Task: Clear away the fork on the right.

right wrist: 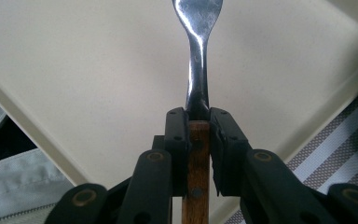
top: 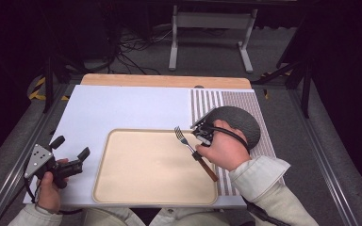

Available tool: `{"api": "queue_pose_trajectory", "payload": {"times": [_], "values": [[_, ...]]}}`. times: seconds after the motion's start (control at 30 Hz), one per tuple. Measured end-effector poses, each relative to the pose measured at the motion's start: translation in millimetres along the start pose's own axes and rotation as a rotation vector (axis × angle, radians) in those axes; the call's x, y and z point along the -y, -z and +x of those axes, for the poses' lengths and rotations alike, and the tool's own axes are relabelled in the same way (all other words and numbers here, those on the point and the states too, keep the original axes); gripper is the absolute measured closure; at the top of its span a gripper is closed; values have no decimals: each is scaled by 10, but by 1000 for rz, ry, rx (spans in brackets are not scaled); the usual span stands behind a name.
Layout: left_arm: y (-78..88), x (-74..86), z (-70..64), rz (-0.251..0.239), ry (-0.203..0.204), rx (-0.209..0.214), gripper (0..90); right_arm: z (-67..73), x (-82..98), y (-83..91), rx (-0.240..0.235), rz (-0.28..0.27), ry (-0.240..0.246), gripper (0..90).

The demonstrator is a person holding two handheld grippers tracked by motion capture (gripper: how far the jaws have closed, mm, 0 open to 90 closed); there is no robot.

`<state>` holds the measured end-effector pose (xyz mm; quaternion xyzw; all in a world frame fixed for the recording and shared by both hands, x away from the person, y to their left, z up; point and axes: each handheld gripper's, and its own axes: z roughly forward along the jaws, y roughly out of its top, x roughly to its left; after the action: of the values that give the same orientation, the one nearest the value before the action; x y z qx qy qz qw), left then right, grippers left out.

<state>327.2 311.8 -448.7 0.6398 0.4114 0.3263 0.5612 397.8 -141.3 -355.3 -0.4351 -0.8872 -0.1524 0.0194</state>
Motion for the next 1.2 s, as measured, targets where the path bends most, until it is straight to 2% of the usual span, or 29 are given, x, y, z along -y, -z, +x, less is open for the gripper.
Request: {"api": "queue_pose_trajectory", "payload": {"times": [0.13, 0.17, 0.5, 0.7, 1.2], "values": [[-2, -2, 1, 1, -4, 2, 0, -3, 0, -73, 0, 18, -27, 779], [-4, -1, -1, -1, -1, 0, 0, -7, -1, -123, 2, 37, -45, 779], [-8, -3, -3, -1, -2, 2, 0, -18, 5, -278, -3, 76, -79, 779], [-8, -4, -4, -1, -2, 2, 0, -15, 8, -376, -2, 108, -120, 779], [-9, -5, -4, -2, -2, 2, 0, -14, 20, -522, -13, 156, -169, 778]]}}
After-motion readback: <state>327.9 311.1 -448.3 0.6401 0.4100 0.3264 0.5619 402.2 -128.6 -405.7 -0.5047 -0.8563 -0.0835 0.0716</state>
